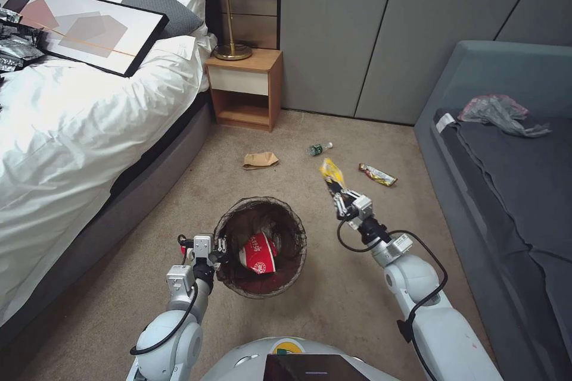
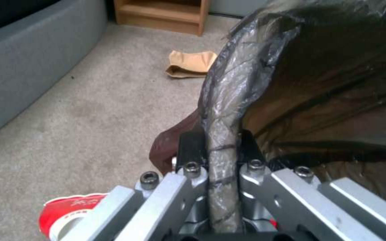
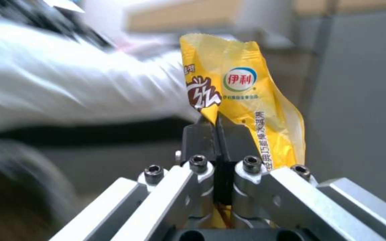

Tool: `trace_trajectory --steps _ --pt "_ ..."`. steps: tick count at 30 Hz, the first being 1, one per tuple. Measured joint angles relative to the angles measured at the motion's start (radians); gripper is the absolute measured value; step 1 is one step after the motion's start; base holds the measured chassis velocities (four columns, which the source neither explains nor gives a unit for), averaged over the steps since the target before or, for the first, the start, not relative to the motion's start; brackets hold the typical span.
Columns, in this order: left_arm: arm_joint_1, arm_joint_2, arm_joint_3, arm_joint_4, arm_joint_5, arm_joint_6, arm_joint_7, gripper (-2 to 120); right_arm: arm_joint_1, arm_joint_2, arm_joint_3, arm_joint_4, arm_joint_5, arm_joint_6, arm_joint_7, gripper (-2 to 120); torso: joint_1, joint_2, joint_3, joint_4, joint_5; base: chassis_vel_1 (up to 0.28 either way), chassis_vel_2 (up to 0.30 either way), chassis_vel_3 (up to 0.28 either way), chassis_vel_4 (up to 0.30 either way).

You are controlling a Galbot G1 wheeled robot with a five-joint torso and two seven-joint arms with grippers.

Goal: Pick up the trash bin, then pick up the garbage from the floor and place it into the trash bin.

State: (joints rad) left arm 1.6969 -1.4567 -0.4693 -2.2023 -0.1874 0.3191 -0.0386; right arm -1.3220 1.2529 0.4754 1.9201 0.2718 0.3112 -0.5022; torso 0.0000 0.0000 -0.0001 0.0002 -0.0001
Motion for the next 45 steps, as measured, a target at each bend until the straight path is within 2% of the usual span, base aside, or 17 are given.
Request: trace_trajectory --steps 2,3,5,8,13,15,17,24,36,38,39,41,42,45 --pt "0.003 -0.001 0.004 0.001 0.004 0.001 0.001 2 -0.004 -0.010 -0.045 0.073 0.049 -0.008 -0.049 0 0.000 0.000 0.000 -0.0002 -0.0003 0.000 0.000 0.000 0.000" --pt "0.003 -0.001 0.004 0.001 0.004 0.001 0.001 2 -0.004 -0.010 -0.045 0.073 0.049 -0.008 -0.049 0 0.000 0.000 0.000 -0.0002 -0.0003 0.000 0.000 0.000 0.000" --pt "0.004 -0.001 0.008 0.001 0.010 0.002 0.001 2 -0.006 -0.025 -0.112 0.135 0.093 -0.029 -0.066 0 0.000 0.000 0.000 -0.0001 0.0000 0.000 0.000 0.000 0.000" --pt "0.004 -0.001 0.014 0.001 0.017 0.004 0.001 2 -0.005 -0.037 -0.174 0.166 0.107 -0.046 -0.060 0 0.000 0.000 0.000 -0.0002 0.0000 0.000 0.000 0.000 0.000" --pt "0.004 -0.005 0.038 0.001 0.032 0.007 0.001 2 0.007 -0.056 -0.292 0.157 0.066 -0.069 -0.047 0 0.000 0.000 0.000 -0.0001 -0.0001 0.000 0.000 0.000 0.000" --pt "0.005 -0.005 0.041 0.001 0.034 0.007 0.001 2 0.008 -0.056 -0.304 0.146 0.054 -0.069 -0.046 0 0.000 0.000 0.000 -0.0001 -0.0001 0.000 0.000 0.000 0.000" --pt "0.006 -0.007 0.047 0.001 0.039 0.007 0.001 2 0.013 -0.044 -0.344 0.083 0.009 -0.064 -0.046 0 0.000 0.000 0.000 -0.0001 0.0000 0.000 0.000 0.000 0.000" --pt "0.008 -0.007 0.050 -0.006 0.038 0.010 -0.002 2 0.022 -0.011 -0.366 -0.025 -0.035 -0.044 -0.047 0 0.000 0.000 0.000 -0.0001 0.0001 0.000 0.000 0.000 0.000" --pt "0.004 -0.006 0.048 -0.010 0.027 0.010 -0.003 2 0.003 0.012 -0.361 -0.087 -0.077 -0.029 -0.040 0 0.000 0.000 0.000 -0.0002 0.0000 0.000 0.000 0.000 0.000" --pt "0.002 -0.006 0.044 -0.011 0.023 0.010 -0.003 2 0.000 0.016 -0.357 -0.091 -0.084 -0.029 -0.041 9 0.000 0.000 0.000 -0.0002 0.0001 0.000 0.000 0.000 0.000" --pt "0.002 -0.006 0.044 -0.011 0.023 0.010 -0.003 2 0.000 0.016 -0.357 -0.091 -0.084 -0.029 -0.041 9 0.000 0.000 0.000 -0.0002 0.0001 0.000 0.000 0.000 0.000" --pt "0.001 -0.006 0.041 -0.013 0.018 0.010 -0.003 2 -0.003 0.019 -0.355 -0.094 -0.089 -0.028 -0.042 19 0.000 0.000 0.000 -0.0002 0.0001 0.000 0.000 0.000 0.000" --pt "0.001 -0.006 0.041 -0.013 0.018 0.010 -0.003 2 -0.003 0.019 -0.355 -0.094 -0.089 -0.028 -0.042 19 0.000 0.000 0.000 -0.0002 0.0001 0.000 0.000 0.000 0.000" --pt "-0.001 -0.006 0.034 -0.015 0.012 0.011 -0.003 2 -0.006 0.017 -0.349 -0.095 -0.094 -0.023 -0.046 35 0.000 0.000 0.000 -0.0001 0.0001 0.000 0.000 0.000 0.000"
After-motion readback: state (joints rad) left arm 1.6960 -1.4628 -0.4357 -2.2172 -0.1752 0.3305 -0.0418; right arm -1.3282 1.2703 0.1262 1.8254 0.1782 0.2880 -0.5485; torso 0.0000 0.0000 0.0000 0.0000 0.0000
